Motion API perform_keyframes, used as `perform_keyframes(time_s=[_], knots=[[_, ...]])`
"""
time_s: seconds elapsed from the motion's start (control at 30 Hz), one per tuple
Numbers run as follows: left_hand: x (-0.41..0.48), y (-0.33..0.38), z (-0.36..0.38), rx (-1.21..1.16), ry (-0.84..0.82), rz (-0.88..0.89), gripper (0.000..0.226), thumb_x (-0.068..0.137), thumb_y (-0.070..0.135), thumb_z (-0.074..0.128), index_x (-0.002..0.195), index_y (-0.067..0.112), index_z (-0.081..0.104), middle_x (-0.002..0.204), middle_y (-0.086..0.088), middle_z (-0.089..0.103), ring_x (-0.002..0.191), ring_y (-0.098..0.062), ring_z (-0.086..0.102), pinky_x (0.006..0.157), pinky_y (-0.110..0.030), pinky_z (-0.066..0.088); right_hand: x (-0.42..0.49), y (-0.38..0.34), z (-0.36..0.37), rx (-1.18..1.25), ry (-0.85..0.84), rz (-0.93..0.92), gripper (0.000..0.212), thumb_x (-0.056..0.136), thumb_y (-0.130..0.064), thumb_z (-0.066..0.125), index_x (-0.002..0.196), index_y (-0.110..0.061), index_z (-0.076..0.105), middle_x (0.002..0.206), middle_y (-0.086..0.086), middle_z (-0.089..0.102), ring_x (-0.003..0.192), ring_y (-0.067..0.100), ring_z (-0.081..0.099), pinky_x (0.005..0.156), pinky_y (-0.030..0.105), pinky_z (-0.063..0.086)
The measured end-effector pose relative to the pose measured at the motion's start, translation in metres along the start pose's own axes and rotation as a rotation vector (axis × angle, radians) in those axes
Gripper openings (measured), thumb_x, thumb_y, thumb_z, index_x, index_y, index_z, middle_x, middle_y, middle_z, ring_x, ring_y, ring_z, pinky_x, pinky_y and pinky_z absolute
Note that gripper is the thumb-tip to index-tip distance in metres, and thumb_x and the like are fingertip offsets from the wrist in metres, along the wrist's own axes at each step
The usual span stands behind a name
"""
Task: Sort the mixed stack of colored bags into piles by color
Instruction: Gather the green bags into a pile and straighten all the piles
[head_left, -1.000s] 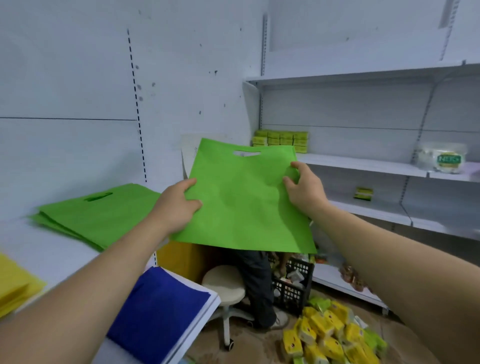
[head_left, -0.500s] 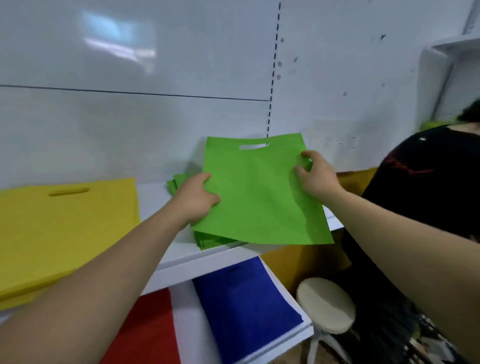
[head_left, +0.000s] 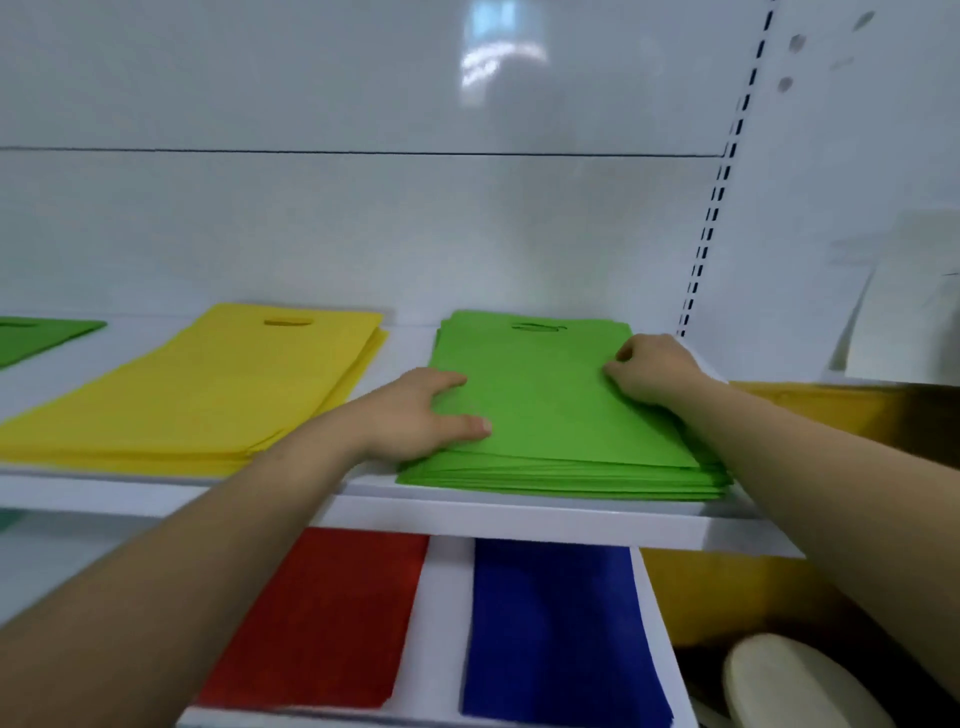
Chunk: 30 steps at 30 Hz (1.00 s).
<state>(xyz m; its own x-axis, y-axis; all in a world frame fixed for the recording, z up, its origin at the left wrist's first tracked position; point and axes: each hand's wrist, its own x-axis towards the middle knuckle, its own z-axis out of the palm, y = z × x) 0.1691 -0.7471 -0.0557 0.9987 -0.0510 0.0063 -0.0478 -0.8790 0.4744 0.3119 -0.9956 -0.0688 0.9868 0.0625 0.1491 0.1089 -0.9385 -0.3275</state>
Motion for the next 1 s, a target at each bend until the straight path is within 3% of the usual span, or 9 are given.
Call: perform_keyframes(time_s=[0.1, 0.23, 0.37, 0.47, 0.73, 1.0], knots=[[-0.01, 0.006, 0.008, 0.107, -0.115, -0.002, 0.081, 0.078, 0.054, 0.066, 0.146, 0.025, 0.033, 0.155, 0.001, 0.025, 0.14, -0.011, 0.025, 0.109, -0.018, 0.017, 0.001, 0.002, -0.002, -0.086, -0.072, 0.02, 0.071, 0.087, -0.064, 0.047, 0.127, -0.007, 0.055, 0.13, 0.02, 0.05, 0.115, 0.035, 0.051, 0.095, 0.034, 0.043], [-0.015, 0.011, 0.012, 0.175, -0.106, -0.009, 0.08, 0.078, 0.052, 0.068, 0.145, 0.024, 0.035, 0.154, 0.001, 0.028, 0.139, -0.012, 0.03, 0.108, -0.019, 0.021, -0.005, 0.003, -0.007, -0.151, -0.121, -0.053, 0.066, 0.092, -0.06, 0.045, 0.124, -0.003, 0.056, 0.129, 0.018, 0.056, 0.114, 0.029, 0.054, 0.083, 0.029, 0.039], [-0.017, 0.013, 0.001, 0.155, -0.099, -0.043, 0.079, 0.079, 0.053, 0.066, 0.145, 0.026, 0.034, 0.154, 0.002, 0.029, 0.139, -0.012, 0.03, 0.108, -0.02, 0.023, 0.0, -0.006, -0.019, -0.092, -0.119, -0.088, 0.071, 0.092, -0.057, 0.048, 0.139, -0.005, 0.042, 0.141, 0.018, 0.044, 0.124, 0.034, 0.047, 0.1, 0.037, 0.04], [-0.023, 0.01, -0.017, 0.166, -0.027, -0.074, 0.073, 0.082, 0.054, 0.061, 0.145, 0.027, 0.034, 0.154, 0.003, 0.029, 0.14, -0.013, 0.027, 0.108, -0.022, 0.023, 0.005, -0.032, -0.027, -0.048, -0.068, -0.19, 0.069, 0.091, -0.056, 0.05, 0.137, -0.005, 0.042, 0.141, 0.017, 0.045, 0.125, 0.033, 0.046, 0.1, 0.037, 0.041], [-0.076, -0.049, -0.078, 0.148, 0.223, -0.255, 0.066, 0.086, 0.046, 0.062, 0.144, 0.026, 0.037, 0.152, 0.003, 0.033, 0.138, -0.016, 0.032, 0.104, -0.024, 0.027, -0.018, -0.162, -0.014, 0.015, -0.07, -0.487, 0.065, 0.093, -0.051, 0.048, 0.137, -0.003, 0.043, 0.143, 0.015, 0.044, 0.13, 0.03, 0.041, 0.1, 0.034, 0.037], [-0.174, -0.163, -0.14, 0.157, 0.335, -0.434, 0.065, 0.086, 0.044, 0.062, 0.143, 0.023, 0.037, 0.151, 0.002, 0.035, 0.133, -0.018, 0.039, 0.102, -0.025, 0.03, -0.071, -0.329, 0.024, 0.04, -0.14, -0.687, 0.062, 0.095, -0.051, 0.046, 0.137, -0.005, 0.042, 0.141, 0.013, 0.046, 0.127, 0.03, 0.044, 0.096, 0.034, 0.04]])
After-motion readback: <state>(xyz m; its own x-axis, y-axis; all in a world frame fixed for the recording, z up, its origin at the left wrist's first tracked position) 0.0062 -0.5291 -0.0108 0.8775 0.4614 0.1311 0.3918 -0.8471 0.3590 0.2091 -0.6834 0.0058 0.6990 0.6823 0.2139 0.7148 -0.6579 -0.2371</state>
